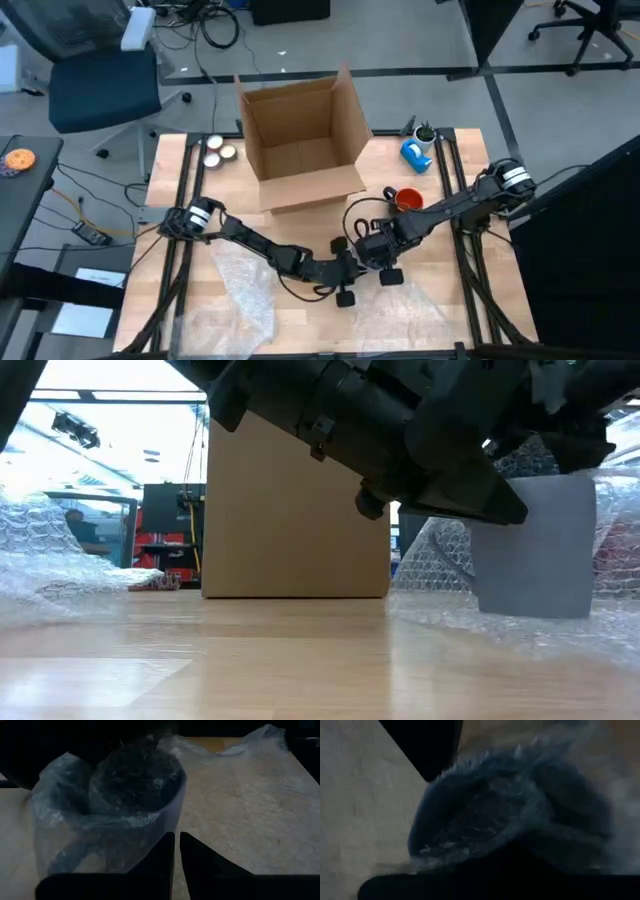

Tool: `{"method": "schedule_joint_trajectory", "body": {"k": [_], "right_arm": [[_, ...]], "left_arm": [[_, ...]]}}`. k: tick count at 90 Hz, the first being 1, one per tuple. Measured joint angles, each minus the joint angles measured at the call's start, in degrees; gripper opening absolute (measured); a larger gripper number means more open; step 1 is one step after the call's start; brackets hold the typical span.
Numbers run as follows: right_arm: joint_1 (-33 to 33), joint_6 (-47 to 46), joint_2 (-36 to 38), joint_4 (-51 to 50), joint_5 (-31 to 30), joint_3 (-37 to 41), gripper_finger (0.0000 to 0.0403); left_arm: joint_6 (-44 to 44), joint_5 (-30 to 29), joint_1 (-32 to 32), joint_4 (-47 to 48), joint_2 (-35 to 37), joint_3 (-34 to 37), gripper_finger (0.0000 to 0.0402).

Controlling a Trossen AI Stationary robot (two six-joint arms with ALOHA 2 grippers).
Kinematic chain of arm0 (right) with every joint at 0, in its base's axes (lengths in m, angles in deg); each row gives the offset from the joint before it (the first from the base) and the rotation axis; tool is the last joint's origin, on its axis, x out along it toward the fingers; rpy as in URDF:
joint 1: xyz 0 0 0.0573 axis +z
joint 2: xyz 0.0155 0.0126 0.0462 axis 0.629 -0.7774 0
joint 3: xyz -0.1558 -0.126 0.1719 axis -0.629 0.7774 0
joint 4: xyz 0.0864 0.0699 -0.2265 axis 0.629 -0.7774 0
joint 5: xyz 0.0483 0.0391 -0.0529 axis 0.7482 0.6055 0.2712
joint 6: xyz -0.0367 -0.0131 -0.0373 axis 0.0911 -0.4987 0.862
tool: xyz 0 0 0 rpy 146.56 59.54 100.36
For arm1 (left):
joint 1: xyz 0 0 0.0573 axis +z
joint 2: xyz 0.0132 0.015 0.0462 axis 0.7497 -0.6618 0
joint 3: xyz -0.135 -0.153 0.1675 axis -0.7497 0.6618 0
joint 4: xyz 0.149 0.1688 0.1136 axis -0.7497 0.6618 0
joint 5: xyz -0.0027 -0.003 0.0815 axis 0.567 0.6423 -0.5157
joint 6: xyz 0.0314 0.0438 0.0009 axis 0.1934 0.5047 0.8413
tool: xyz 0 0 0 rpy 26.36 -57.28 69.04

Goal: Wrap mug
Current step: Wrap the blue mug with the top bubble wrap

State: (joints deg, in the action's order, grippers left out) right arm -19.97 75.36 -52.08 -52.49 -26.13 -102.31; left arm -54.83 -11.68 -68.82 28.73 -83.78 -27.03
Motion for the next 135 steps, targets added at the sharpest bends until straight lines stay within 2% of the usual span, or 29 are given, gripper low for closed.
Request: {"method": "schedule_joint_trajectory", "body": {"k": [25,41,67,110,124,135], "right_arm": [[1.6,-0.52,0.09,-16.1,-2.05,-11.26,0.0],[4.46,-3.79,0.13,-18.02,-1.57,-11.29,0.0],[5.71,-5.84,0.09,-7.92,1.03,-5.62,0.0],[-0.6,-2.11,0.04,5.82,3.29,5.14,0.0],[-1.49,-1.56,0.04,5.17,3.31,5.02,0.0],[-1.44,-0.26,0.09,2.68,2.95,1.3,0.0]], "left_arm": [[0.03,0.01,0.0,0.46,0.0,0.0,0.0015],[-0.13,0.03,0.0,0.52,0.0,0.0,0.0015],[-1.42,0.17,0.0,0.48,0.0,0.0,0.0015],[-1.35,0.16,0.0,0.44,0.0,0.0,0.0015],[-1.3,0.16,0.0,0.44,0.0,0.0,0.0015],[-1.26,0.14,0.0,0.44,0.0,0.0,0.0015]]}}
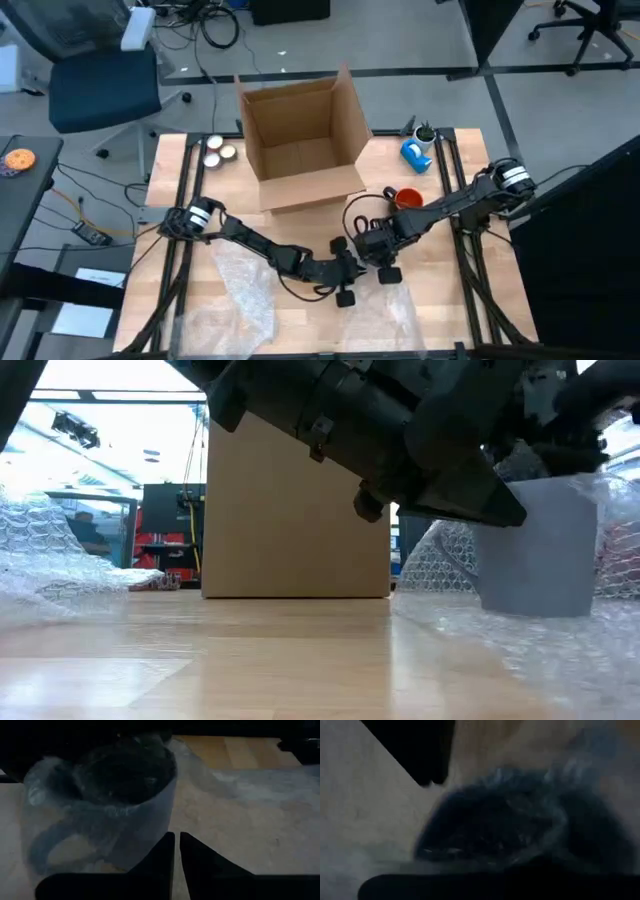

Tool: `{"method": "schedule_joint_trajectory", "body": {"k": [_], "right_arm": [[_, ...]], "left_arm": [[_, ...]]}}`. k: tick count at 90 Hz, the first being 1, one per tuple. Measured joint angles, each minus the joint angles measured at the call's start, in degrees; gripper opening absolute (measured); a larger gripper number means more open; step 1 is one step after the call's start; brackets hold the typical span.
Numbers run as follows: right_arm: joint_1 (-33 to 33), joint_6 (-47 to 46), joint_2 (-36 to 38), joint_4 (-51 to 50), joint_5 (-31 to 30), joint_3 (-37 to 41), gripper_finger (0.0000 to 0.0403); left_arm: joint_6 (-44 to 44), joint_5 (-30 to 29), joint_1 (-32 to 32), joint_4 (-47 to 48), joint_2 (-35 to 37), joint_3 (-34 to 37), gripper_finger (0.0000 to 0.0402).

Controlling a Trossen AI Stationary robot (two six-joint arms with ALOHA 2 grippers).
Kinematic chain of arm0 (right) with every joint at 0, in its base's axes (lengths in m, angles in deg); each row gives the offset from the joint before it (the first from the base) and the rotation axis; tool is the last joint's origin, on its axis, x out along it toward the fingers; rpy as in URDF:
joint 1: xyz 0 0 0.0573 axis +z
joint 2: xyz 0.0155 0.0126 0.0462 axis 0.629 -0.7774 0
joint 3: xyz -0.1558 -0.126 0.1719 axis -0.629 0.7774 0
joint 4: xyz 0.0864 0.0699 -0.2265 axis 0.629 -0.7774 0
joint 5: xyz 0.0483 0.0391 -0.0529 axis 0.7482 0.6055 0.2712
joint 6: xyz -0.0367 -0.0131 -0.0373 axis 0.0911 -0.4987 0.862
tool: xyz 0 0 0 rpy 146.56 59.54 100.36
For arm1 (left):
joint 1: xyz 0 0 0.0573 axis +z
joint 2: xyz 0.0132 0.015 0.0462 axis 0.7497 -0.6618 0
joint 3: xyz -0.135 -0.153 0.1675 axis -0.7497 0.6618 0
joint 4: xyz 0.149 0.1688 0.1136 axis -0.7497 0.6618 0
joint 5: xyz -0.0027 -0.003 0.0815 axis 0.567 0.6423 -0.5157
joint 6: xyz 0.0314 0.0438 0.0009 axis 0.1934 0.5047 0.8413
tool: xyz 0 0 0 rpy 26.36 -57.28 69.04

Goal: Wrap mug
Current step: Wrap the blue mug with the top bubble wrap

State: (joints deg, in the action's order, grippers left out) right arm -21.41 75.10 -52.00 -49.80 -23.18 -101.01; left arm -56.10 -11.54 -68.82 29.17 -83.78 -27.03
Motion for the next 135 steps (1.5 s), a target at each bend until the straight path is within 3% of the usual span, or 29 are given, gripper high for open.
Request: {"method": "schedule_joint_trajectory", "body": {"k": [24,43,73,98,135], "right_arm": [[1.58,0.9,0.12,-15.11,-2.42,-11.86,0.0],[3.03,-2.37,0.15,-23.14,-2.08,-14.45,0.0],[4.98,-4.09,-0.04,-12.21,2.63,-7.78,0.0],[1.99,-1.49,0.33,-4.5,3.63,-2.12,0.0],[1.94,0.56,-0.24,-6.54,3.68,-8.28,0.0]], "left_arm": [[0.0,0.0,0.0,0.02,0.0,0.01,0.0015],[0.0,-0.02,0.0,0.2,0.0,0.02,0.0015],[0.0,-0.04,0.01,0.22,0.0,0.01,0.0015],[0.0,-0.07,0.0,0.2,0.0,0.02,0.0015],[0.0,-0.04,0.01,0.28,0.0,0.02,0.0015]]}}
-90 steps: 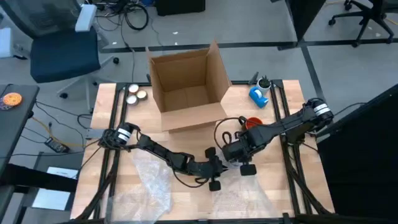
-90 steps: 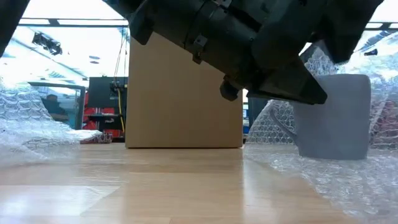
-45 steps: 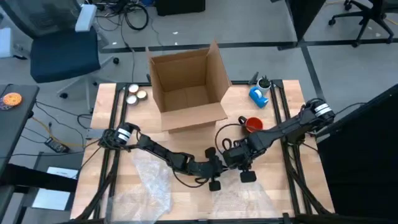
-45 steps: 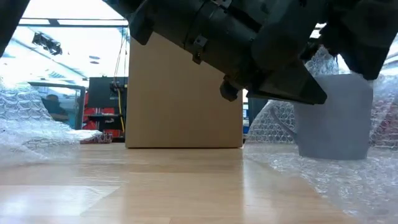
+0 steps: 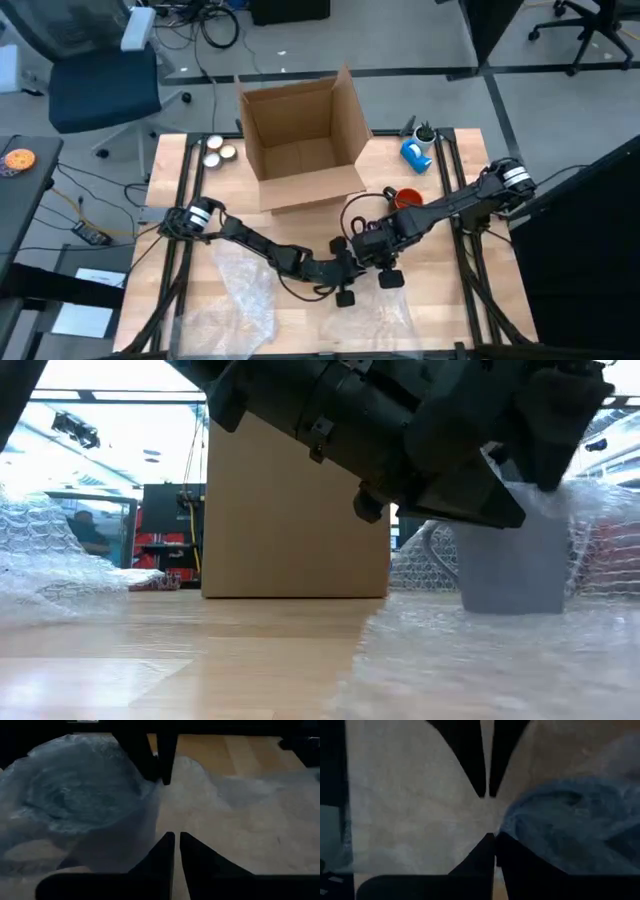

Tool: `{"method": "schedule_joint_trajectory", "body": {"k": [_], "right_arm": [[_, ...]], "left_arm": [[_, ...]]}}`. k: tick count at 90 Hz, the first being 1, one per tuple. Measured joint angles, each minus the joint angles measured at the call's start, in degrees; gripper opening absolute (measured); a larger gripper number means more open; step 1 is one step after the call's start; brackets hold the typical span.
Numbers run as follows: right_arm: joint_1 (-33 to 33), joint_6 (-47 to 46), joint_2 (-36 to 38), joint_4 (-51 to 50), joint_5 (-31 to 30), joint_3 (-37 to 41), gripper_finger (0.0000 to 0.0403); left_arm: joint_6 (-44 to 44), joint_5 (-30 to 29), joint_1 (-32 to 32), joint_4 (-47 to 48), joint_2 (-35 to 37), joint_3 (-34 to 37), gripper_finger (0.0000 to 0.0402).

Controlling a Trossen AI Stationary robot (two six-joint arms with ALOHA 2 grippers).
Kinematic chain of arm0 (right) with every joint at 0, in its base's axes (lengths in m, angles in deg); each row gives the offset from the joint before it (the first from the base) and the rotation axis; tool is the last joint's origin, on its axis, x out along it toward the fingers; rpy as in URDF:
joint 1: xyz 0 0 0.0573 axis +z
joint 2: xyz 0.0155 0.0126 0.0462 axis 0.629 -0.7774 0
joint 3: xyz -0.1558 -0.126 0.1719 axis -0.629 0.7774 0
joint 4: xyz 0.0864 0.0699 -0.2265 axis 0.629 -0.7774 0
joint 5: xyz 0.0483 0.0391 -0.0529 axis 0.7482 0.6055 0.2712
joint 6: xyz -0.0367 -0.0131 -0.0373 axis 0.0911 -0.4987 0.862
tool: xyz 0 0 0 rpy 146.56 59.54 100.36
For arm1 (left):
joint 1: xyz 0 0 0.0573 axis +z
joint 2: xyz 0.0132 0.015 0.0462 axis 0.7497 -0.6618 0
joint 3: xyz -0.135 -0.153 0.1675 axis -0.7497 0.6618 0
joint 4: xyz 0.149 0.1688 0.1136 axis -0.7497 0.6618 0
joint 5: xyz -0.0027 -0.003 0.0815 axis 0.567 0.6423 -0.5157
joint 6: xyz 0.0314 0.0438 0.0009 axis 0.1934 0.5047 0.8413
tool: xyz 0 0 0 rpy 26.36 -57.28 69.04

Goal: Wrap mug
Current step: Wrap the blue mug with the top bubble wrap

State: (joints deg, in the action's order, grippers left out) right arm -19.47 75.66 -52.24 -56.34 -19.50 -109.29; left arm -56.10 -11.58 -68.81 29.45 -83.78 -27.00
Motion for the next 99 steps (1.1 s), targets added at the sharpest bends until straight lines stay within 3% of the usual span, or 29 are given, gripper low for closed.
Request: {"method": "schedule_joint_trajectory", "body": {"k": [15,34,49,99], "right_arm": [[0.71,0.0,0.02,-2.22,0.2,-2.22,0.0],[0.28,-0.03,0.09,-6.44,-5.21,-2.42,0.0],[0.0,0.12,0.09,-4.08,-3.71,-2.38,0.0],[-3.96,1.76,0.09,4.41,-3.2,7.95,0.0]], "left_arm": [[0.0,0.0,0.02,0.09,0.0,0.0,0.0015],[0.0,0.0,0.02,0.11,0.0,0.0,0.0015],[0.0,0.0,0.0,0.11,0.0,0.0,0.0015],[0.0,0.02,0.02,0.11,0.0,0.0,0.0015]]}}
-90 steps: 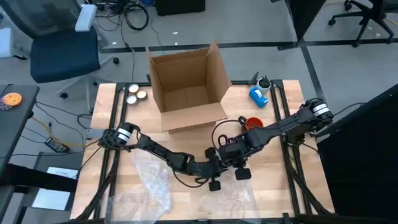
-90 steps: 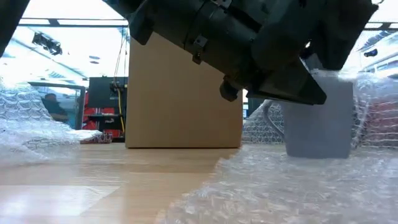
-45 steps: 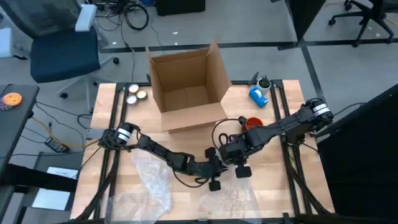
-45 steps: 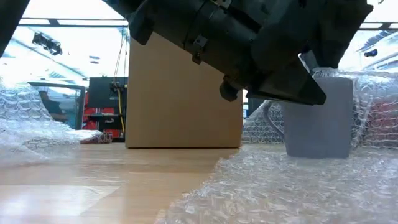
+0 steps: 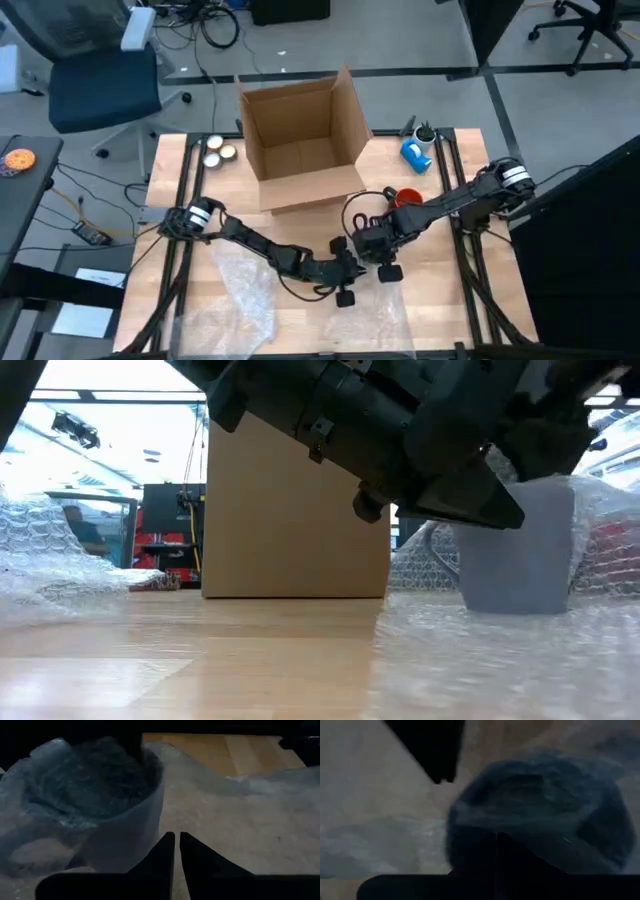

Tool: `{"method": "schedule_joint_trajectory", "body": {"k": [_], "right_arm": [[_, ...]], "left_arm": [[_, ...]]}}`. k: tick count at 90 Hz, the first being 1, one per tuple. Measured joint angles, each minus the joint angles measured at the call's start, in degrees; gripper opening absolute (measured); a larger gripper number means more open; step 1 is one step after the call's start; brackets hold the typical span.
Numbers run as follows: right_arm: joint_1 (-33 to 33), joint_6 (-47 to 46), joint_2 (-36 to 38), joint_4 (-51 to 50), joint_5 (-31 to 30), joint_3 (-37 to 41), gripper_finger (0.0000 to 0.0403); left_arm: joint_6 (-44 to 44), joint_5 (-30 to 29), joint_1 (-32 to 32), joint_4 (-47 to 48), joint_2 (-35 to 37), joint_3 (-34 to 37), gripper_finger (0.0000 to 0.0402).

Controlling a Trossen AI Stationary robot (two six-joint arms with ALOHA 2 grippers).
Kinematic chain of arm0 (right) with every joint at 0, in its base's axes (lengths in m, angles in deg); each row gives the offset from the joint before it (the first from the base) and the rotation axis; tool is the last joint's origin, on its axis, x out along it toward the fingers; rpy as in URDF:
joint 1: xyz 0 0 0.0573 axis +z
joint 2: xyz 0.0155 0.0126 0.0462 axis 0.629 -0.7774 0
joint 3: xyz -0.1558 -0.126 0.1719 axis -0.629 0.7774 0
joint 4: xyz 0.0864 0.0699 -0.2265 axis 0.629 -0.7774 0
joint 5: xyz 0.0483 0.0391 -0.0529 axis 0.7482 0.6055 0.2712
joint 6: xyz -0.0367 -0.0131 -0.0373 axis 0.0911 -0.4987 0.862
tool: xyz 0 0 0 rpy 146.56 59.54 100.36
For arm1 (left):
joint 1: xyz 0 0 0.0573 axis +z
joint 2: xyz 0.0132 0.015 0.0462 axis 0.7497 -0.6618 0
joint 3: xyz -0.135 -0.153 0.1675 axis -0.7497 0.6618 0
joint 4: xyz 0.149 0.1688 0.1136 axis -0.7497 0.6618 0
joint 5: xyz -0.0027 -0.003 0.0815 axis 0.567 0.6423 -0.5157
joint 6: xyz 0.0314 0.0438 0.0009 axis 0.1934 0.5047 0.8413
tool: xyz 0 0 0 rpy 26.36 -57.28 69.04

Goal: Wrap mug
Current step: Wrap the blue mug with the top bubble wrap

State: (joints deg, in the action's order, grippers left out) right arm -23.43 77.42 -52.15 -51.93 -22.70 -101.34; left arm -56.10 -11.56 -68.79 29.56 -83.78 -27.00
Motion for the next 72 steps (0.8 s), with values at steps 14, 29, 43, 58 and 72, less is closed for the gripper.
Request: {"method": "schedule_joint_trajectory", "body": {"k": [14,29,43,58,72], "right_arm": [[-1.74,1.09,0.07,5.98,1.26,3.72,0.0],[-2.08,1.1,0.11,6.29,0.26,4.37,0.0],[-0.89,1.22,0.13,2.45,-0.75,0.11,0.0],[0.92,1.31,0.13,-5.81,-4.96,-6.23,0.0],[3.91,0.32,0.13,-13.1,-9.75,-12.85,0.0]], "left_arm": [[0.0,0.0,-0.01,0.0,0.0,0.0,0.0015],[0.0,0.0,-0.01,0.0,0.0,0.0,0.0015],[0.0,0.0,0.0,0.0,0.0,0.0,0.0015],[0.0,-0.01,-0.01,0.02,0.0,0.0,0.0015],[2.29,-0.02,0.0,0.06,0.0,0.0,0.0015]]}}
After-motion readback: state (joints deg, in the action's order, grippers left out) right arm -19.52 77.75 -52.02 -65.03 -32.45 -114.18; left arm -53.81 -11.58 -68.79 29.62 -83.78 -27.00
